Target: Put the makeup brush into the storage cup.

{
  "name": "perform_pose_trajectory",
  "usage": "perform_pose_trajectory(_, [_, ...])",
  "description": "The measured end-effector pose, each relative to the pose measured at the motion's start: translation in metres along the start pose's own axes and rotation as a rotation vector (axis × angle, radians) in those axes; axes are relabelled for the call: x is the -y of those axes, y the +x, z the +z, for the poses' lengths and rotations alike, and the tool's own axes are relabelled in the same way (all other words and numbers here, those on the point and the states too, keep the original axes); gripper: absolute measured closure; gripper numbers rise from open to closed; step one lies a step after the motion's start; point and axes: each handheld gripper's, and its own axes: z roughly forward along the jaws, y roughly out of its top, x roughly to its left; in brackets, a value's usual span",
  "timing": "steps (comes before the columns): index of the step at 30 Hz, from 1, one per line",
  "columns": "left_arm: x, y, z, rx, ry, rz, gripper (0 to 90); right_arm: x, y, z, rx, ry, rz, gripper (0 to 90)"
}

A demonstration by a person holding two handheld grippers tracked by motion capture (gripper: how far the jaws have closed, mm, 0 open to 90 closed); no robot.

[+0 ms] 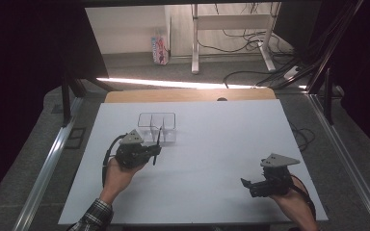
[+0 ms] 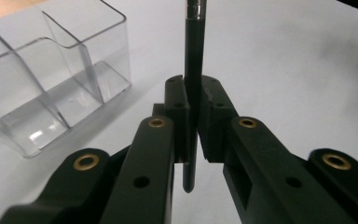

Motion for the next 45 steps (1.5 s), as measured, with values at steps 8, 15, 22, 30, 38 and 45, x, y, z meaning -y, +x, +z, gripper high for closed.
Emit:
perform_pose_trajectory(8, [-0.006,0.010,-0.004,-0.017,-0.037,-0.029,83.8,0.008,-0.001,-0.006,0.007,0.007,0.008,0.0])
perform_pose_trajectory(15, [-0.017,0.015,-0.003,-0.034,-0.064,-0.032,83.8,0.012,-0.001,-0.010,0.014,0.005,0.017,0.0])
perform_pose_trajectory(22, [-0.027,0.022,-0.005,-0.058,-0.091,-0.046,83.8,0.016,-0.001,-0.011,0.015,0.020,0.020,0.0])
perform_pose_trajectory(30, [-0.041,0.033,-0.003,-0.095,-0.104,-0.054,83.8,0.016,0.001,-0.009,0.015,0.037,0.011,0.0])
perform_pose_trajectory(38, [-0.052,0.045,-0.002,-0.134,-0.132,-0.070,83.8,0.017,0.001,-0.009,0.009,0.040,0.010,0.0])
perform_pose_trajectory(45, [-0.059,0.052,0.003,-0.155,-0.145,-0.073,83.8,0.017,0.001,-0.008,0.007,0.041,0.004,0.0])
